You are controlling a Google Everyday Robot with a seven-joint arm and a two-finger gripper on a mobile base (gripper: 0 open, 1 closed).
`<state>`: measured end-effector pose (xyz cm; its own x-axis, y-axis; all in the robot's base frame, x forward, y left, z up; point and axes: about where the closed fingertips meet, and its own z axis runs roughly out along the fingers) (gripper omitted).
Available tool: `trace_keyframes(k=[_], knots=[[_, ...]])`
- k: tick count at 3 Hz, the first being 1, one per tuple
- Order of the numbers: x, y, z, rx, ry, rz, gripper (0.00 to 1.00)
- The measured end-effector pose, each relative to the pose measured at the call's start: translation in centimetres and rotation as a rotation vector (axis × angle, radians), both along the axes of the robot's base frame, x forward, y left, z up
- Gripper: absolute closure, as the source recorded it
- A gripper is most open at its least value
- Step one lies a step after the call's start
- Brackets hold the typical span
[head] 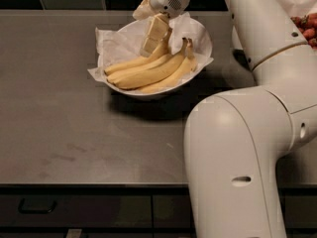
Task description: Pick banana from white bowl
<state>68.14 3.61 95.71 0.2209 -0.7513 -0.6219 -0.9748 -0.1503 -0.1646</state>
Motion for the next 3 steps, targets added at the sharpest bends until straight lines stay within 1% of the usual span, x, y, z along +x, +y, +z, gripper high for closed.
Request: trace_keyframes(k=[2,3], knots=[[0.0,0.0,0.0,0.000,0.000,0.000,0.65],[0.6,1.0,-0.6,-0.003,-0.003,0.002,0.62]])
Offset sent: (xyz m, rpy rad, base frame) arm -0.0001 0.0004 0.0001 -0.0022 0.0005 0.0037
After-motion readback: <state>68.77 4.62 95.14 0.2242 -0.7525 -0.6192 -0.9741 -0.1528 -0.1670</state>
